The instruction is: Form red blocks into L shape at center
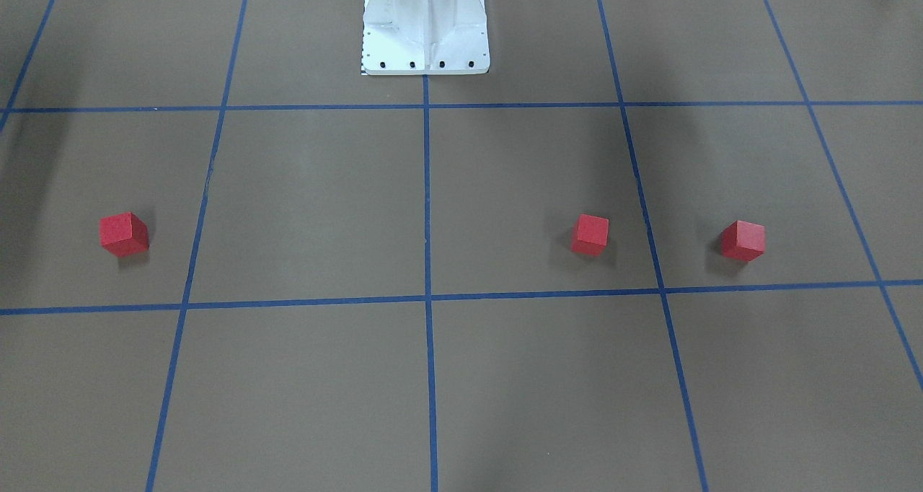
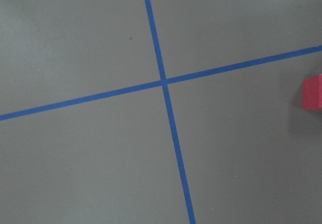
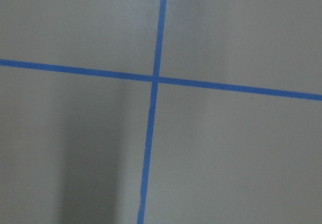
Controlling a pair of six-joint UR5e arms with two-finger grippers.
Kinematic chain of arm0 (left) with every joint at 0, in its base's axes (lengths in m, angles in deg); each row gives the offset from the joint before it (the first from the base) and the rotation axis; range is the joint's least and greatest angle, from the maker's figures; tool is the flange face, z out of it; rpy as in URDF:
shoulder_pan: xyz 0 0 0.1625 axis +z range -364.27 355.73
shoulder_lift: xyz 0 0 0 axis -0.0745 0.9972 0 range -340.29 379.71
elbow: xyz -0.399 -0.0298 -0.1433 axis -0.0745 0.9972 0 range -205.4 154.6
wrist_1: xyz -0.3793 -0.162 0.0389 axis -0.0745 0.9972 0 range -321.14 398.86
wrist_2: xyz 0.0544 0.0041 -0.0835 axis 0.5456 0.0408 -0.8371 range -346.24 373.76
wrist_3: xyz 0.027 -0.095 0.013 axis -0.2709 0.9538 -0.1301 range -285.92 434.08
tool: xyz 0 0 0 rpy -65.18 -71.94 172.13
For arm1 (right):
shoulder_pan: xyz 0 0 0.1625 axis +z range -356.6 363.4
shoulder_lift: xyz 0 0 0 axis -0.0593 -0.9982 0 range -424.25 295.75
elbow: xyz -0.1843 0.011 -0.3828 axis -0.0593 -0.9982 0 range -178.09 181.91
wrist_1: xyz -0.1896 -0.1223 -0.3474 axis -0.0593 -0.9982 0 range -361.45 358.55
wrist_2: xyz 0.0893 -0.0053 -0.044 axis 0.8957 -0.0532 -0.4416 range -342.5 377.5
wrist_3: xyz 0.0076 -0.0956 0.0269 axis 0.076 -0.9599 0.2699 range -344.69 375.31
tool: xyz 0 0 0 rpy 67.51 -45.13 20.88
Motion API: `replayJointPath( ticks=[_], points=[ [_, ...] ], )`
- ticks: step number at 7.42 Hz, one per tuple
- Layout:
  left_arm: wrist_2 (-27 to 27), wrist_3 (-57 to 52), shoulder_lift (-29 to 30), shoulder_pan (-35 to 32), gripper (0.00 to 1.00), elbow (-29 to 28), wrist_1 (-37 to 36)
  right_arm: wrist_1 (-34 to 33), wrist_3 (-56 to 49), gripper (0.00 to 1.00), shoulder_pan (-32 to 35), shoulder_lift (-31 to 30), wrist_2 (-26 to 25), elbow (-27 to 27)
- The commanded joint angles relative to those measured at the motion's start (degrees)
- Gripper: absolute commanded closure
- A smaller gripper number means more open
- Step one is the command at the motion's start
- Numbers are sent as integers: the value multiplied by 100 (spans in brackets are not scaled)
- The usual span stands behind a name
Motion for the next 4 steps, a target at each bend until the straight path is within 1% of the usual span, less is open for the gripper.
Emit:
replayJointPath(
  ticks=[1,2,3,4],
  points=[
    [10,4,319,0,0,-47,477,984,65,0,4,21,77,-63],
    [-16,30,459,0,0,-143,725,1022,83,0,4,21,287,-29],
    [-43,4,539,0,0,-249,788,1083,40,0,-5,30,272,-47],
    [-43,13,548,0,0,-276,876,1206,57,0,-5,30,315,-195]
  ],
)
